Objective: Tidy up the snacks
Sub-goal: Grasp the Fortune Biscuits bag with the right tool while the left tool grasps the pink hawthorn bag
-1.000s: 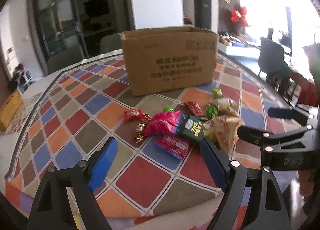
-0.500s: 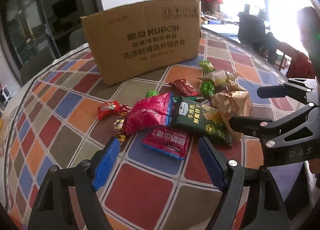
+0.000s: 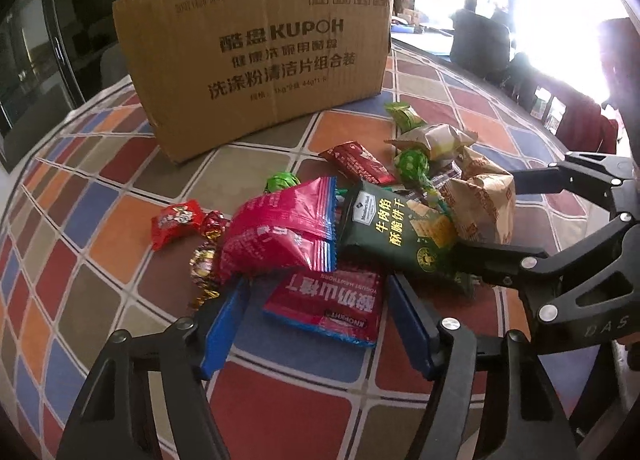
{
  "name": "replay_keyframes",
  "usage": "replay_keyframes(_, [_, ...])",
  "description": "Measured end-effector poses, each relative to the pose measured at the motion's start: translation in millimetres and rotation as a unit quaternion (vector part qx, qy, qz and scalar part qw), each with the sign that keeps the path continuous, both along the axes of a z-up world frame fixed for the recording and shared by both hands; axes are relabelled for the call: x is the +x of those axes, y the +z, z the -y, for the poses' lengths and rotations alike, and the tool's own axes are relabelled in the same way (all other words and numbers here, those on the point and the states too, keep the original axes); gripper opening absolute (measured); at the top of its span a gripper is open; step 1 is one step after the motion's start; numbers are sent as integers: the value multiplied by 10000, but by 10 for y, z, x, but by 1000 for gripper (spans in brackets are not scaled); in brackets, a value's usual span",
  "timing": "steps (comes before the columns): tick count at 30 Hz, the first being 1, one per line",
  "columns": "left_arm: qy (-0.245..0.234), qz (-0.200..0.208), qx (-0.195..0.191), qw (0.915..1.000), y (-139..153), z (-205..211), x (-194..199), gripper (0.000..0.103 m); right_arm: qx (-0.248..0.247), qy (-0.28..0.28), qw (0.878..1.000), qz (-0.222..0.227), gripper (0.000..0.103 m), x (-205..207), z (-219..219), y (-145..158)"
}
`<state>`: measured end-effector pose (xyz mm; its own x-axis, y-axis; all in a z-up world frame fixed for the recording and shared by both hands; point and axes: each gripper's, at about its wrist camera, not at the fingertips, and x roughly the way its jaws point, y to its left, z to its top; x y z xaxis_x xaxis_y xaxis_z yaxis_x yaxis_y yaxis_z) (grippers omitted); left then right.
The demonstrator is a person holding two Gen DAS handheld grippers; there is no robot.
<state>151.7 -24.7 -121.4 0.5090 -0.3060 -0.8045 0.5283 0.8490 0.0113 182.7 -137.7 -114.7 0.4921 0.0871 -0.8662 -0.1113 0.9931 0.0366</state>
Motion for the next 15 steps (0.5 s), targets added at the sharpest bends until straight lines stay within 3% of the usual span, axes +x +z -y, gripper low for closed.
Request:
replay_keyframes(9, [23, -111, -126, 9999, -42, 22, 19, 55, 118, 40, 9999, -78, 78, 21, -7, -30])
replay_keyframes(15, [242, -159, -209, 9994, -23, 13, -11, 52, 181, 51, 9998, -62, 67, -2, 0, -18])
